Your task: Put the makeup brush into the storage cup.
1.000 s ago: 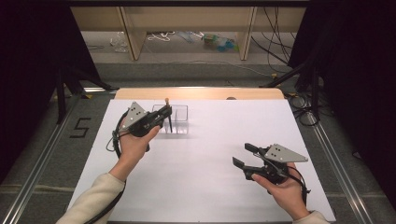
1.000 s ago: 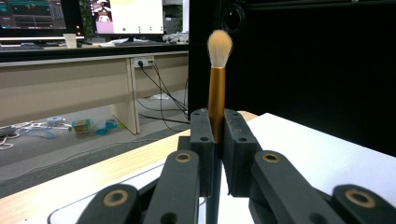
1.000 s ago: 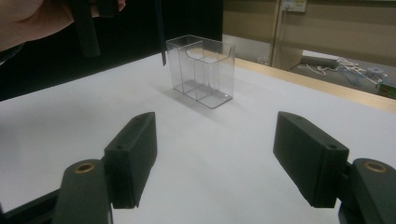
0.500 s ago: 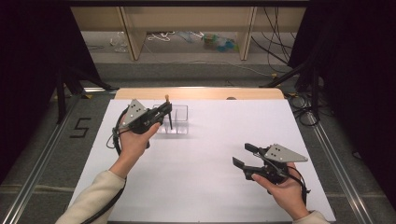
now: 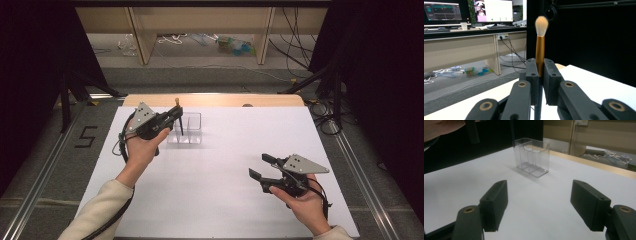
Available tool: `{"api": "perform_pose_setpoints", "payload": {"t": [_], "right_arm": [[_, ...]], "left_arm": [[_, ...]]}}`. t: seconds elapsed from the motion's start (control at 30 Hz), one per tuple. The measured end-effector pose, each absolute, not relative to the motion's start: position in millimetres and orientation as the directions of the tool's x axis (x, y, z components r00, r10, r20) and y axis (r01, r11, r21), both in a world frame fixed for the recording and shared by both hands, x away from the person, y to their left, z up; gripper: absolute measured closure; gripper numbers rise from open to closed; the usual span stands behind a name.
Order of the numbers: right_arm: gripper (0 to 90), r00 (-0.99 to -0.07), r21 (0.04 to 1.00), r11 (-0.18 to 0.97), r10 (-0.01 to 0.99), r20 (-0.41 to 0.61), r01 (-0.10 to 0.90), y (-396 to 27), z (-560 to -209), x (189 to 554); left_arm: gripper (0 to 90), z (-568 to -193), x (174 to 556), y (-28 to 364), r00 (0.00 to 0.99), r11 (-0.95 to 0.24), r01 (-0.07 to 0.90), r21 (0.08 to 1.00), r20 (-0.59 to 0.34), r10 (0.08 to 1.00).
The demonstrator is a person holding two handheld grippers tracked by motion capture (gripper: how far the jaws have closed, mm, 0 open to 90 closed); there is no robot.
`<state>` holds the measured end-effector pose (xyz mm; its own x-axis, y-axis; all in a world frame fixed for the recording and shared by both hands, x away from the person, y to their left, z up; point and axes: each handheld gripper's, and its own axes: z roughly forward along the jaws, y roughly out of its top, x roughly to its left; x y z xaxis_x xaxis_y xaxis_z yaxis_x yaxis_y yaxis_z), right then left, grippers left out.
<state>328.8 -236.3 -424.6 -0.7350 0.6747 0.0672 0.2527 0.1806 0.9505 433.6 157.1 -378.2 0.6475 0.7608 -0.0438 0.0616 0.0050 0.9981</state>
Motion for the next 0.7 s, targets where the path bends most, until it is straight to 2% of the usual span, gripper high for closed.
{"api": "perform_pose_setpoints", "payload": {"t": [0.33,0.4,0.7], "right_arm": [[31.0,-0.737,0.951,0.168,0.670,0.084,0.261,-235.3,-426.5,329.7],[31.0,-0.735,0.954,0.184,0.676,0.053,0.237,-236.6,-426.4,330.9],[30.9,-0.737,0.955,0.181,0.674,0.053,0.234,-236.6,-426.8,331.3]], "left_arm": [[83.5,-373.8,437.5,157.0,0.646,0.000,0.051,0.999,-0.033,0.763],[83.5,-373.1,438.2,155.8,0.646,0.004,0.054,0.999,-0.038,0.762],[83.5,-369.5,441.6,152.8,0.648,-0.003,0.040,0.999,-0.023,0.761]]}}
